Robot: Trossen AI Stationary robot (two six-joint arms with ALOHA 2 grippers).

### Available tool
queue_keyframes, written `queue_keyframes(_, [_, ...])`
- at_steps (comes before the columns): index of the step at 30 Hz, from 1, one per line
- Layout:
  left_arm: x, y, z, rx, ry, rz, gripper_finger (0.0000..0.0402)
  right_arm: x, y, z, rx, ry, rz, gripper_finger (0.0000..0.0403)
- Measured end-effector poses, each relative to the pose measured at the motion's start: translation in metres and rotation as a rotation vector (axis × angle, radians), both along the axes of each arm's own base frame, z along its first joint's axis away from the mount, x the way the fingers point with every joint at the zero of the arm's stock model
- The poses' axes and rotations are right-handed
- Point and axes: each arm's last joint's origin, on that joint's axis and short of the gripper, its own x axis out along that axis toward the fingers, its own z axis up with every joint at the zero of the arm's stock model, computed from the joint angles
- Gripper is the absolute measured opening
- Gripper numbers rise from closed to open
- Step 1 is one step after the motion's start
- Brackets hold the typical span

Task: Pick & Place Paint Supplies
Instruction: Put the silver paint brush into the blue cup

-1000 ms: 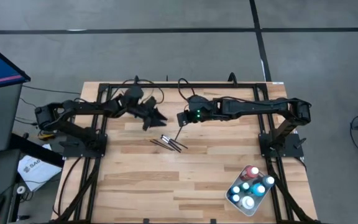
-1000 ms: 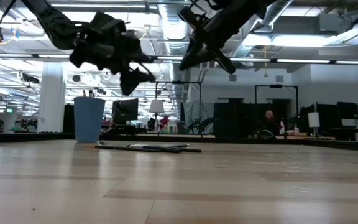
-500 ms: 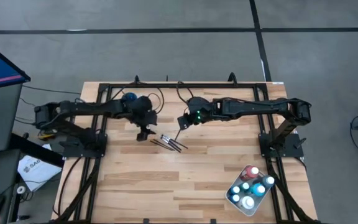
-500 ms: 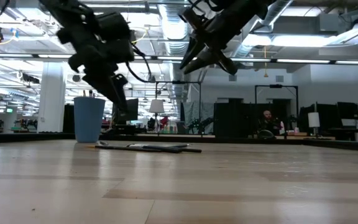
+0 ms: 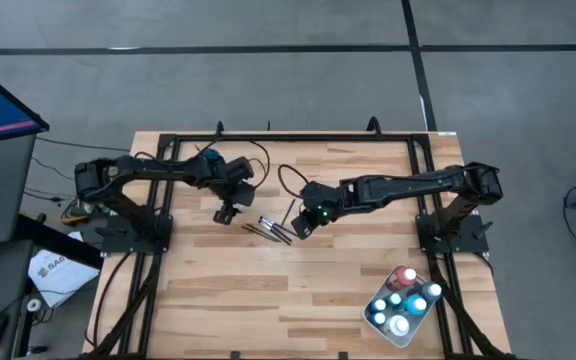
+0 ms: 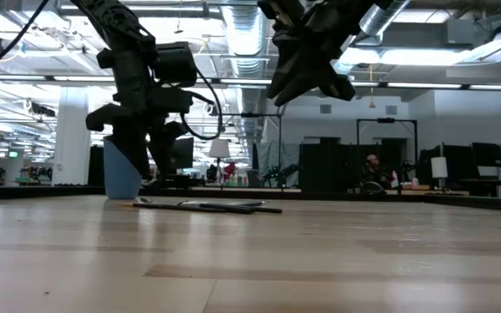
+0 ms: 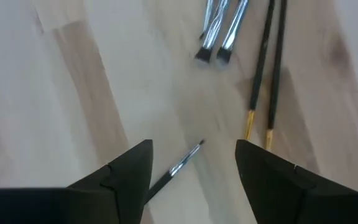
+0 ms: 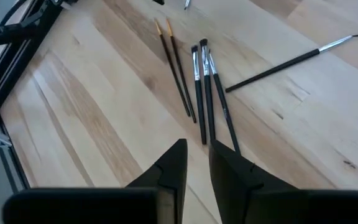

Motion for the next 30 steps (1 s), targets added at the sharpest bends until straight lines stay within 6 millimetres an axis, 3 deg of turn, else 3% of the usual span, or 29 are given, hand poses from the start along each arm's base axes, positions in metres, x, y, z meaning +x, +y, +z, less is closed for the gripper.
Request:
queue_keyframes(11, [-0.003,0.01,-0.001,-0.043,-0.025,0.002,0.0223,0.0,0.001,0.0,-0.018,-0.003,-0.012,0.0061])
queue_keyframes(22, [-0.001,0.012,-0.023,-0.045,0.052,0.013,0.0223,0.0,0.001,0.0,-0.02,-0.003,-0.01,0.0061])
queue_keyframes(30, [0.001,0.014,-0.028,-0.012,0.07,0.006,0.0215,0.0,0.001,0.0,-0.027,-0.003,-0.002,0.0061])
